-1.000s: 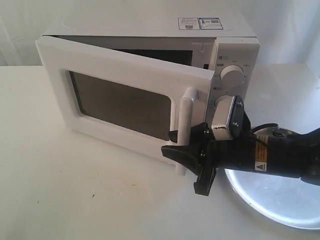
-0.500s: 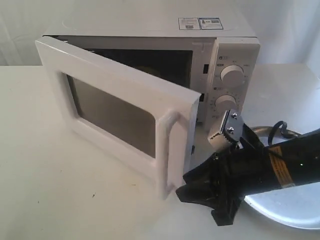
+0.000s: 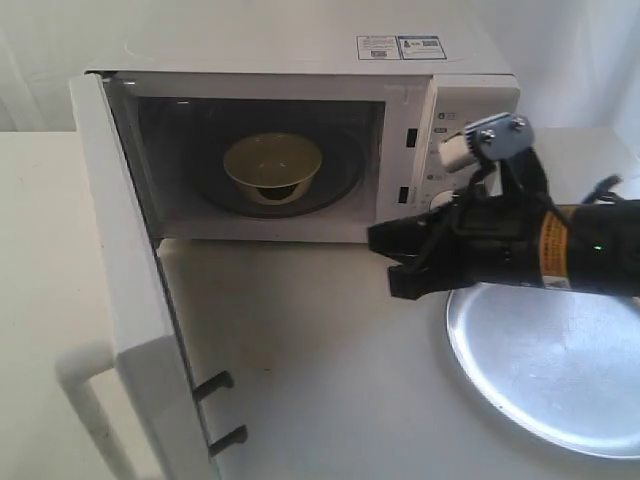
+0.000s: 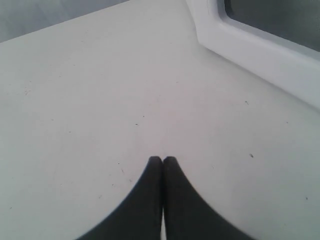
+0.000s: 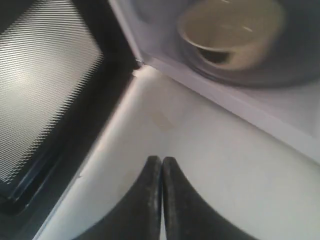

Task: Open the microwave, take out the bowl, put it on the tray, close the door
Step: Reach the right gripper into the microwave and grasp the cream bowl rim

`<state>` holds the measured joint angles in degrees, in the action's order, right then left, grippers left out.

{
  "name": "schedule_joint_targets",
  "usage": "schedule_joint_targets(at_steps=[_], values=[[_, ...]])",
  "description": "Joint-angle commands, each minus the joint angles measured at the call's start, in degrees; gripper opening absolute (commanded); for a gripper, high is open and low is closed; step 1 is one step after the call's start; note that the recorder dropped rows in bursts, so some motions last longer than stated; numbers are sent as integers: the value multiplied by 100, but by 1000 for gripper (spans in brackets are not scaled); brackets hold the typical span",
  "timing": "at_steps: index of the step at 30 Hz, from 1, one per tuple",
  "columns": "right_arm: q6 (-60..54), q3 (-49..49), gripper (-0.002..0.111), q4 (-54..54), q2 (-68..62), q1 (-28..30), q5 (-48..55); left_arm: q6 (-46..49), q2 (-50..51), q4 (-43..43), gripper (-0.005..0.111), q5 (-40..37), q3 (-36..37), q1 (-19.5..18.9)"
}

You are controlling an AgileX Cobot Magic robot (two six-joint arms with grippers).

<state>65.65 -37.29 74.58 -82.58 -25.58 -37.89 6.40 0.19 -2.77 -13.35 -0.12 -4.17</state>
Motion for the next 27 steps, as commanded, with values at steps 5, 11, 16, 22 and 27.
schedule_joint_targets(at_steps=[5, 11, 16, 22, 27], values=[[-2707, -1086, 0, -1152, -1283, -846, -724, -19, -19, 22, 0, 4, 12, 23], [-3690, -1909, 19, -841, -2239, -1503, 730, -19, -19, 22, 0, 4, 12, 23], [-4709, -2597, 56, -1085, -2857, -1791, 1553, -19, -19, 22, 0, 4, 12, 23], [-4916, -3498, 71, -1997, -3101, -1780, 2320, -19, -19, 22, 0, 4, 12, 23], [-5065, -4105, 71, -2105, -3386, -1780, 2423, -19, -19, 22, 0, 4, 12, 23]])
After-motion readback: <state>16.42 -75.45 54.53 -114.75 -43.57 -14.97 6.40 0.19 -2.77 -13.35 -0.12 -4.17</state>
